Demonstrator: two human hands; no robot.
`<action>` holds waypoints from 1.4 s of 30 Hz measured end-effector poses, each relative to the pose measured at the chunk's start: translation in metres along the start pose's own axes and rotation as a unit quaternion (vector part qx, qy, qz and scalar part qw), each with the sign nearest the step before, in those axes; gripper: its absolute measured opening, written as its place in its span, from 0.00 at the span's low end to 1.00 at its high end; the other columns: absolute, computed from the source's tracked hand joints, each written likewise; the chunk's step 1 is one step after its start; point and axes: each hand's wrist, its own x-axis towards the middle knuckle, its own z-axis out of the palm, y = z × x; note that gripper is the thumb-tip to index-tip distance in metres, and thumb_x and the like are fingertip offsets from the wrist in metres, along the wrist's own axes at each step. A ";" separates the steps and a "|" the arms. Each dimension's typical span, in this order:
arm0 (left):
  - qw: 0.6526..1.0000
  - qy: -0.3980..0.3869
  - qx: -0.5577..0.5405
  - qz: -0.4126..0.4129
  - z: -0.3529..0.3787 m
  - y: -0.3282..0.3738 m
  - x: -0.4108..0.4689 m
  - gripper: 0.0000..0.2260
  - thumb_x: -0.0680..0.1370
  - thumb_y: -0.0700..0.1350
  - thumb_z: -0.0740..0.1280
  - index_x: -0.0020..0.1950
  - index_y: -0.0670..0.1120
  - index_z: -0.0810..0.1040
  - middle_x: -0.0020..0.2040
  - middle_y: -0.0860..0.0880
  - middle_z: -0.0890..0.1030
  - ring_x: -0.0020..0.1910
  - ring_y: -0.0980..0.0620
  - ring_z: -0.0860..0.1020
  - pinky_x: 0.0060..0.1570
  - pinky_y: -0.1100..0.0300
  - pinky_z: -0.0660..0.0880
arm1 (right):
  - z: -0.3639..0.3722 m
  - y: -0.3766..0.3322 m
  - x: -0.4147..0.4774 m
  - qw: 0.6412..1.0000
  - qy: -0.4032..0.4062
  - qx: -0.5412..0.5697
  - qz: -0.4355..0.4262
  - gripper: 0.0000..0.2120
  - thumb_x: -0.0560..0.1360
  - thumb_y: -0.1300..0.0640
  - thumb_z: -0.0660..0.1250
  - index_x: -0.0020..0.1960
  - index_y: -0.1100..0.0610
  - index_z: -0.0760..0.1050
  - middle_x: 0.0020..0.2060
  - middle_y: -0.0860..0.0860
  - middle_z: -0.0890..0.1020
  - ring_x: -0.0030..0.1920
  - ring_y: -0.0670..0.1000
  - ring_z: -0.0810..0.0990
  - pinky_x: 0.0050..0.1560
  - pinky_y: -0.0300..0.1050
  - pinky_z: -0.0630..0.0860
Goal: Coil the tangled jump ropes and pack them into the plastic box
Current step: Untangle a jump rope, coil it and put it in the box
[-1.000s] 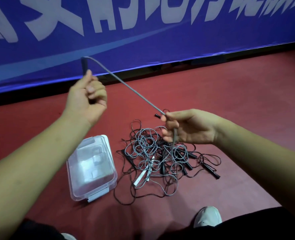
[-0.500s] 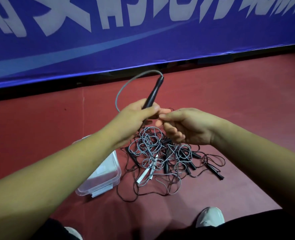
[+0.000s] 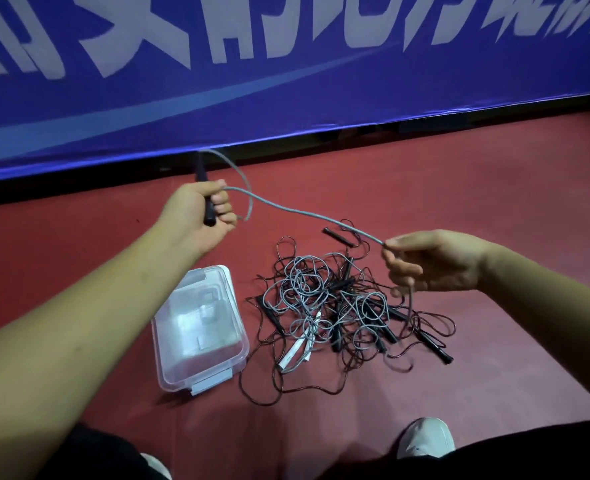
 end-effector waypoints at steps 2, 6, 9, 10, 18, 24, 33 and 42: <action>0.995 0.039 0.091 -0.004 -0.012 0.005 0.005 0.09 0.81 0.39 0.58 0.40 0.46 0.69 0.27 0.51 0.71 0.22 0.58 0.67 0.22 0.68 0.64 | -0.001 0.001 -0.001 0.999 0.011 0.039 -0.007 0.08 0.73 0.56 0.74 0.45 0.60 0.78 0.27 0.50 0.70 0.27 0.47 0.70 0.30 0.40 0.71; 0.855 0.058 0.513 -0.056 -0.016 -0.014 -0.003 0.02 0.80 0.37 0.65 0.51 0.40 0.76 0.43 0.42 0.78 0.40 0.47 0.79 0.32 0.54 0.83 | 0.026 -0.009 0.010 0.988 0.043 0.146 -0.031 0.10 0.79 0.60 0.57 0.44 0.61 0.75 0.26 0.47 0.65 0.22 0.42 0.61 0.19 0.33 0.61; 0.791 0.039 0.610 0.027 -0.003 -0.029 -0.010 0.06 0.78 0.40 0.69 0.53 0.41 0.79 0.42 0.43 0.76 0.44 0.45 0.75 0.49 0.45 0.80 | 0.054 -0.012 0.024 0.991 0.017 0.135 0.016 0.09 0.79 0.60 0.56 0.44 0.61 0.73 0.25 0.47 0.64 0.21 0.41 0.59 0.17 0.32 0.57; 0.809 0.017 0.584 0.064 0.006 -0.031 -0.015 0.05 0.77 0.41 0.70 0.52 0.42 0.80 0.42 0.44 0.79 0.44 0.45 0.77 0.51 0.46 0.79 | 0.061 -0.012 0.029 0.992 0.010 0.119 0.034 0.09 0.79 0.60 0.57 0.44 0.61 0.73 0.25 0.47 0.64 0.20 0.41 0.60 0.17 0.32 0.56; 0.887 -0.233 0.397 0.030 0.051 -0.048 -0.054 0.04 0.80 0.40 0.65 0.45 0.43 0.76 0.25 0.51 0.70 0.27 0.51 0.76 0.40 0.54 0.74 | 0.083 -0.022 0.034 0.999 -0.002 0.050 0.011 0.09 0.77 0.56 0.60 0.42 0.59 0.73 0.24 0.47 0.63 0.21 0.43 0.62 0.20 0.33 0.55; 0.985 -0.090 0.147 0.020 0.037 -0.018 -0.028 0.11 0.81 0.38 0.62 0.40 0.46 0.67 0.21 0.55 0.61 0.22 0.58 0.63 0.25 0.65 0.66 | 0.045 -0.008 0.020 0.957 0.086 -0.271 -0.061 0.20 0.80 0.45 0.63 0.41 0.61 0.73 0.31 0.58 0.67 0.34 0.54 0.74 0.42 0.46 0.70; 0.869 0.099 0.481 0.066 -0.011 -0.019 0.004 0.03 0.79 0.43 0.67 0.46 0.45 0.76 0.34 0.46 0.78 0.34 0.49 0.74 0.35 0.59 0.67 | 0.015 -0.001 0.004 0.978 0.129 -0.154 -0.050 0.11 0.79 0.55 0.62 0.43 0.61 0.77 0.26 0.52 0.65 0.25 0.50 0.64 0.34 0.47 0.67; 0.899 -0.237 0.361 0.074 0.053 -0.053 -0.051 0.05 0.81 0.37 0.62 0.53 0.40 0.77 0.40 0.46 0.83 0.40 0.50 0.82 0.45 0.59 0.79 | 0.072 -0.021 0.031 0.996 0.038 0.043 -0.064 0.09 0.76 0.56 0.60 0.40 0.58 0.73 0.22 0.46 0.62 0.21 0.42 0.57 0.25 0.36 0.54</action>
